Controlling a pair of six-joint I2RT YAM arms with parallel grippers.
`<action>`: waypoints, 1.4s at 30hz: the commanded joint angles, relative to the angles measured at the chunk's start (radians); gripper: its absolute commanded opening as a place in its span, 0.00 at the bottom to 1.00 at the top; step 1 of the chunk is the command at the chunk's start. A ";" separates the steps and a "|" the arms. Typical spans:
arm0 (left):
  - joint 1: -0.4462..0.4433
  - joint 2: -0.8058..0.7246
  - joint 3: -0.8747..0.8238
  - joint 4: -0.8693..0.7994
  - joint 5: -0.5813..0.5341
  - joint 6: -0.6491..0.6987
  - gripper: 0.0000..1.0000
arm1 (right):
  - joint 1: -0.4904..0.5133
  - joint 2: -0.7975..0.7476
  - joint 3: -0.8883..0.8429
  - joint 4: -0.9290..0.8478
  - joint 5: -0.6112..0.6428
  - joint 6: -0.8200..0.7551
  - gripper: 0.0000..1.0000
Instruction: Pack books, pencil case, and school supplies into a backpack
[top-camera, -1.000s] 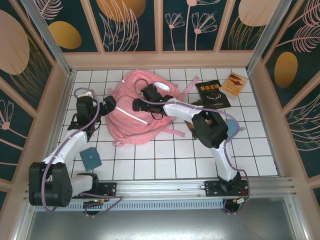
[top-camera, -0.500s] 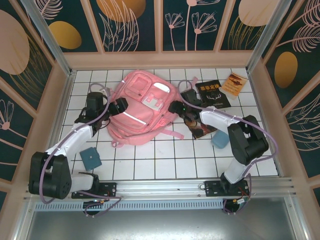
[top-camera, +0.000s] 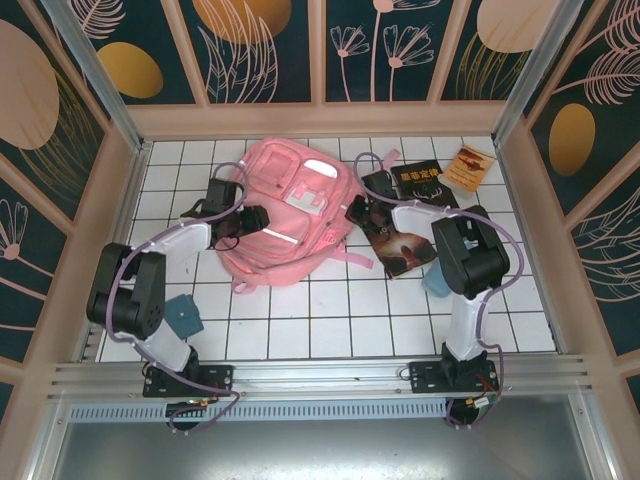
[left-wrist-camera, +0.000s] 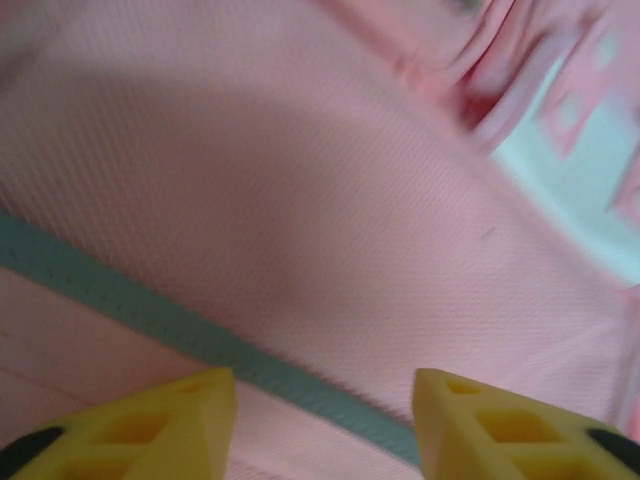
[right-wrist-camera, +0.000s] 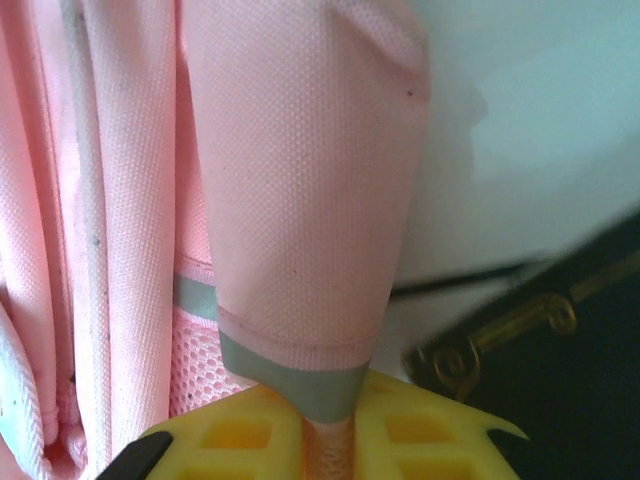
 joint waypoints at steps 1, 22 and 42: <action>-0.023 0.037 0.015 -0.081 -0.011 -0.001 0.44 | -0.019 0.057 0.076 0.050 -0.040 -0.056 0.16; -0.084 -0.120 0.056 -0.137 -0.044 -0.001 0.56 | -0.015 -0.233 -0.206 -0.035 -0.264 -0.528 0.39; -0.169 0.296 0.409 -0.171 -0.171 -0.045 0.32 | 0.010 -0.065 -0.125 0.045 -0.309 -0.781 0.25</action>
